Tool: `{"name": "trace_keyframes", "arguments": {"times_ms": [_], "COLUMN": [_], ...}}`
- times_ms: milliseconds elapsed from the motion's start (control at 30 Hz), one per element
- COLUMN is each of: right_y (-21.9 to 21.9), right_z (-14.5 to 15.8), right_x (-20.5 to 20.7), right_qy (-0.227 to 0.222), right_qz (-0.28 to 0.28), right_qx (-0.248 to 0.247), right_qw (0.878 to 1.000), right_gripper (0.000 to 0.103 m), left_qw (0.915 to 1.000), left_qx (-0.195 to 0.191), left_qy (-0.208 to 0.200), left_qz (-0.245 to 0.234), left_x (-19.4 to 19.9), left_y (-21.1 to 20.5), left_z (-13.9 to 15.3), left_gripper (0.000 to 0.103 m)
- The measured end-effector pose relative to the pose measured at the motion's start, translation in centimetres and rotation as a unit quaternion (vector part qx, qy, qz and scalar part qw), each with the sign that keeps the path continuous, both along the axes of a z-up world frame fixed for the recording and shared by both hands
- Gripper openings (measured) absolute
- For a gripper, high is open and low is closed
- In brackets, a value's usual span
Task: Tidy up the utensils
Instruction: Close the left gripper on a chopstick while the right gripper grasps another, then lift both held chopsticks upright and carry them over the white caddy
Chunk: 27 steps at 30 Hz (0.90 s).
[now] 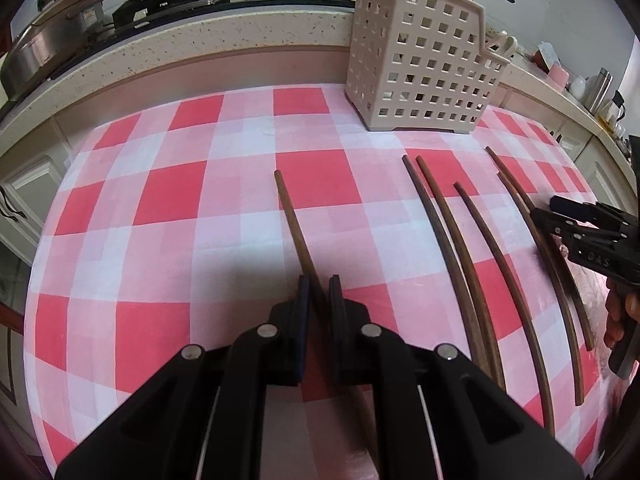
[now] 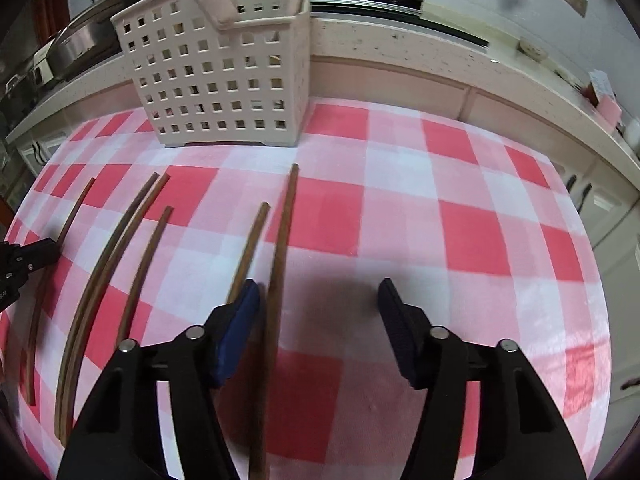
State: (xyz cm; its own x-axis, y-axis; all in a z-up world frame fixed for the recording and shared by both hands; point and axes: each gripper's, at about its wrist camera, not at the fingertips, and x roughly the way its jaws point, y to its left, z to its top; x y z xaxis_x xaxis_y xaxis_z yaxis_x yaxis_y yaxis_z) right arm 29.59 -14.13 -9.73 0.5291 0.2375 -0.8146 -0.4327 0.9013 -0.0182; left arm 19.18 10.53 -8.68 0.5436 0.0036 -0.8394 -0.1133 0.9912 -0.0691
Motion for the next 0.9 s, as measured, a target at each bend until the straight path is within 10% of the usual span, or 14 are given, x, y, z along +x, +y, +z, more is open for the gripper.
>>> {"name": "trace_keyframes", "arguments": {"times_ms": [400, 900], "right_y": [1.9, -2.2], "right_z": [0.7, 9.5], "right_x": [1.2, -3.4], "right_qy": [0.012, -0.06], "right_qz": [0.053, 0.057], "right_qx": [0.012, 0.069], "right_qw": [0.998, 0.994], "right_gripper": [0.01, 0.008], "left_qw": [0.9995, 0.9969], "left_qx": [0.009, 0.015], "left_qy": [0.029, -0.073], "left_qz": [-0.006, -0.025], "left_x": [2.6, -1.9], "left_y": [-0.2, -1.9], "left_z": [0.2, 9.1], "left_gripper": [0.008, 0.006]}}
